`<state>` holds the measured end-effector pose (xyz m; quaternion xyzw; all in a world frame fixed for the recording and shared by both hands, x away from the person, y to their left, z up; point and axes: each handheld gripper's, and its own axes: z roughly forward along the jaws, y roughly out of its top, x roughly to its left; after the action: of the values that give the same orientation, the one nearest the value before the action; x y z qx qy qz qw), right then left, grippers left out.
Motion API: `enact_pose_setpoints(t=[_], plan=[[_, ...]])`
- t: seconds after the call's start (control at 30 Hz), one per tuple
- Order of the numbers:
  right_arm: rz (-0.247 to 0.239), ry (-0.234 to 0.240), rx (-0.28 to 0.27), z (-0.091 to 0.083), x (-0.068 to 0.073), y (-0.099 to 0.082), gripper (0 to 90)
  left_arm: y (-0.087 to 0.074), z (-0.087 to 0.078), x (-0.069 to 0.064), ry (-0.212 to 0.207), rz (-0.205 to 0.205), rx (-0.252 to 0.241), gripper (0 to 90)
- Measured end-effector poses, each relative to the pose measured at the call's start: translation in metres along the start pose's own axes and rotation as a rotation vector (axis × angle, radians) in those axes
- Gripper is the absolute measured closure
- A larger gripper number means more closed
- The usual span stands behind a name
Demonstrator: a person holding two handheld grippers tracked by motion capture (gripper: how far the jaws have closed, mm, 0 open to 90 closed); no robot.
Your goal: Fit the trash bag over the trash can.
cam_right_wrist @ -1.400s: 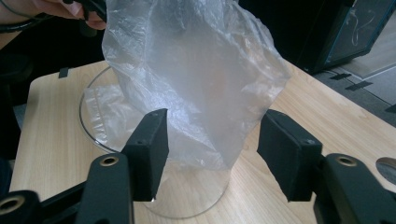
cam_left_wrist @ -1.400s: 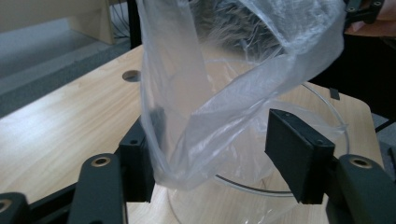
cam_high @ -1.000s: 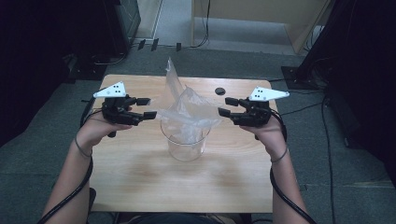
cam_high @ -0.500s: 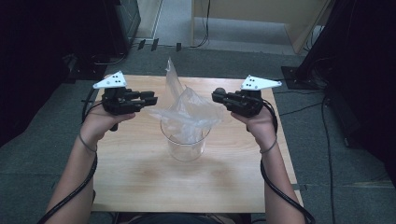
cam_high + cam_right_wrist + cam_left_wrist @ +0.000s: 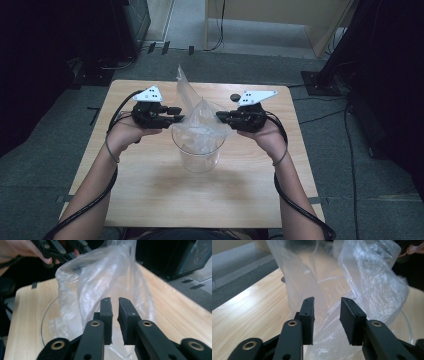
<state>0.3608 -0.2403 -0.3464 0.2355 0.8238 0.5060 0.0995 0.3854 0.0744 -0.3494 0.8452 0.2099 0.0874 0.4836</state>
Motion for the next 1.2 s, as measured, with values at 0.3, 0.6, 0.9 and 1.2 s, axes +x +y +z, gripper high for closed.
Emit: enact_pose_setpoints(t=[0.3,0.6,0.9,1.2], plan=[[0.004,0.032,0.032,0.004,0.003,-0.004,55.3,-0.011,0.004,-0.004,-0.034,0.031,0.064,37.2],[-0.051,0.052,0.112,0.005,0.017,-0.012,34.7,-0.021,-0.005,-0.009,-0.043,0.029,0.083,22.5],[-0.015,0.009,0.127,0.002,0.019,-0.017,27.2,-0.026,-0.005,-0.011,-0.066,0.01,0.099,19.3],[0.035,-0.009,0.173,0.004,0.018,-0.026,21.8,-0.034,-0.011,-0.008,-0.075,-0.021,0.117,19.1]])
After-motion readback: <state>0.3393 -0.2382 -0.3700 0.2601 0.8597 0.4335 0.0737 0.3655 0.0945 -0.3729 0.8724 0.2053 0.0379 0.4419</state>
